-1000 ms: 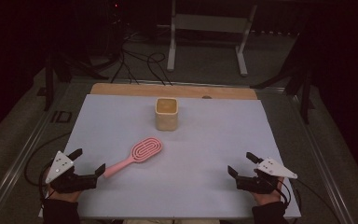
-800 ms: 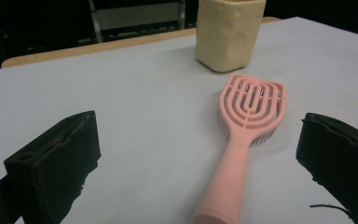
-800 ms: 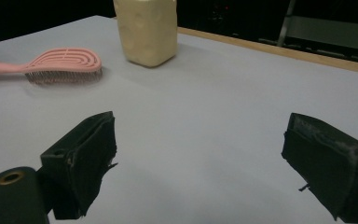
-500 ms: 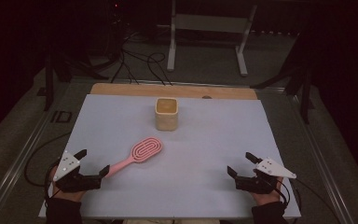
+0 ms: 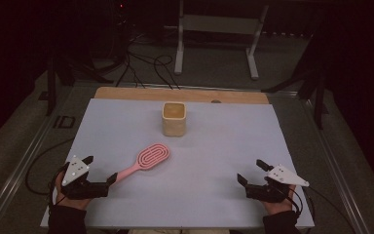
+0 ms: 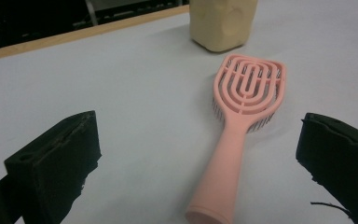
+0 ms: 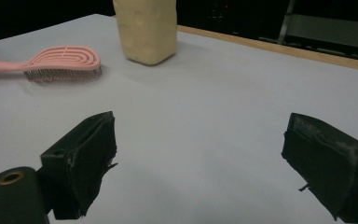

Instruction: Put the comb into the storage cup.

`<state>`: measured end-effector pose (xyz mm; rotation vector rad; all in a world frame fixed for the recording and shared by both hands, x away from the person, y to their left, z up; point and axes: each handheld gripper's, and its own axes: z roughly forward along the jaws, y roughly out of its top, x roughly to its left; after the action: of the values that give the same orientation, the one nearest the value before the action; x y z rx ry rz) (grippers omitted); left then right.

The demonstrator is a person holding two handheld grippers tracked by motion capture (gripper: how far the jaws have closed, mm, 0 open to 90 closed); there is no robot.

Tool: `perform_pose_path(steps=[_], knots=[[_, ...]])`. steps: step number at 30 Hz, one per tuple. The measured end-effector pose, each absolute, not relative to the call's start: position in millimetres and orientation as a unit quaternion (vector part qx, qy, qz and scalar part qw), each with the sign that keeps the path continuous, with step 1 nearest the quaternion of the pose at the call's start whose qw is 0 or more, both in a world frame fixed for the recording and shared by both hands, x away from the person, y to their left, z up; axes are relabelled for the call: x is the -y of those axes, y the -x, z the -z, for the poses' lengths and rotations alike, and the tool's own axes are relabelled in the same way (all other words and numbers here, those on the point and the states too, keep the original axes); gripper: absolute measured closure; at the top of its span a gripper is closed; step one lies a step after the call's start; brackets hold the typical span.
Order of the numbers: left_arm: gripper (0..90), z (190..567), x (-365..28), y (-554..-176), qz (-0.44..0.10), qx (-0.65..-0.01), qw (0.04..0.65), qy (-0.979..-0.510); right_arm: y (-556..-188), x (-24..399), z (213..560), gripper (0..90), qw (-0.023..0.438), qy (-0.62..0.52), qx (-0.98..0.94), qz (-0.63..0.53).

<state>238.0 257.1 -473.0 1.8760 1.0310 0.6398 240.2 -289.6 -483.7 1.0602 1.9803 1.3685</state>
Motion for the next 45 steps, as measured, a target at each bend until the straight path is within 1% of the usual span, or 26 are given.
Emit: perform_pose_path(steps=[6, 8, 21, 24, 31, 45], knots=[[0.3, 467.0, -255.4, -242.3, -0.251, -0.420, 0.430, -0.759, -240.2, 290.2, 484.2, 9.5, 0.253, -0.392, -0.728, -0.503], [0.4, 463.9, -253.3, -245.5, -0.253, -0.423, 0.420, -0.762, -240.3, 290.4, 484.7, 9.5, 0.253, -0.391, -0.727, -0.504], [0.3, 453.6, -242.9, -256.2, -0.246, -0.421, 0.416, -0.767, -240.0, 290.3, 485.1, 9.2, 0.250, -0.387, -0.723, -0.514], [0.2, 450.0, -236.1, -259.6, -0.248, -0.408, 0.408, -0.778, -240.2, 290.4, 485.4, 9.3, 0.251, -0.388, -0.723, -0.513], [0.2, 448.7, -227.6, -265.9, -0.240, -0.400, 0.402, -0.788, -240.4, 290.4, 485.9, 9.3, 0.252, -0.388, -0.724, -0.511], [0.2, 450.0, -204.9, -280.2, -0.221, -0.374, 0.363, -0.824, -240.5, 289.8, 486.6, 9.3, 0.251, -0.389, -0.726, -0.509]])
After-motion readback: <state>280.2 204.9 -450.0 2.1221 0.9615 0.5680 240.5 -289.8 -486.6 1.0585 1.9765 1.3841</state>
